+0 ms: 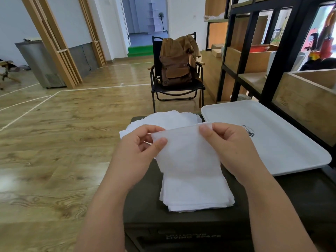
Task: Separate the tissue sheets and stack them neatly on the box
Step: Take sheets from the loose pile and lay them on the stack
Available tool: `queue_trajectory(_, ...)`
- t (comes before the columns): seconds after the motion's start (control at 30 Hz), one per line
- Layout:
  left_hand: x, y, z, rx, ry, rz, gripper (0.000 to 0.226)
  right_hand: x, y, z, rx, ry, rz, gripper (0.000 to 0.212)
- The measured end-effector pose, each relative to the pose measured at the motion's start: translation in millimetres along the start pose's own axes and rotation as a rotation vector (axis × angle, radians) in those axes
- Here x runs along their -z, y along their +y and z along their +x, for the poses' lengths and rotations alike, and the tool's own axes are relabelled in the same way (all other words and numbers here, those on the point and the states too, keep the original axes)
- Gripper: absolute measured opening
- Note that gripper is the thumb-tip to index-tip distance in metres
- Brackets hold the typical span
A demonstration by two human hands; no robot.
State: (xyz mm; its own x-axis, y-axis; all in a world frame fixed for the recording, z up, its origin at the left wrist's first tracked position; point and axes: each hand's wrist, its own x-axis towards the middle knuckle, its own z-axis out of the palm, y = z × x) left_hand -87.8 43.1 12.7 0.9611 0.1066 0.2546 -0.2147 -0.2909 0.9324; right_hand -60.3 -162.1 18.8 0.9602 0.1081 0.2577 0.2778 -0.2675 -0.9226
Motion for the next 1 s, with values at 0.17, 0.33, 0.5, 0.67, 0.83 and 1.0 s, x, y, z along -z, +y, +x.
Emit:
queue_trajectory(0.17,7.7,7.3,-3.4,0.081,-0.223,-0.091,0.032,21.1,-3.1,-0.9,-0.317,-0.163,-0.072,0.044)
queue_trajectory(0.33,-0.8,-6.3,-5.3,0.269,-0.270,0.217,0.023,23.1,13.1,-0.5,-0.444,-0.259,-0.381,0.045)
queue_trajectory(0.5,-12.0,-11.2,-4.7,0.322,-0.242,0.477,0.023,13.8,27.6,4.2,-0.473,-0.262,-0.605,0.038)
queue_trajectory(0.67,-13.0,-13.1,-1.7,0.394,-0.169,0.537,0.027,11.3,27.2,5.9,-0.491,-0.192,-0.685,0.023)
queue_trajectory(0.83,-19.8,-30.8,27.1,0.137,0.193,0.637,0.064,12.1,25.3,8.0,-0.298,0.135,-0.576,0.020)
queue_trajectory(1.0,-34.1,-60.8,44.3,0.127,-0.052,0.846,0.070,2.4,28.4,6.2,-0.241,0.080,-0.468,0.017)
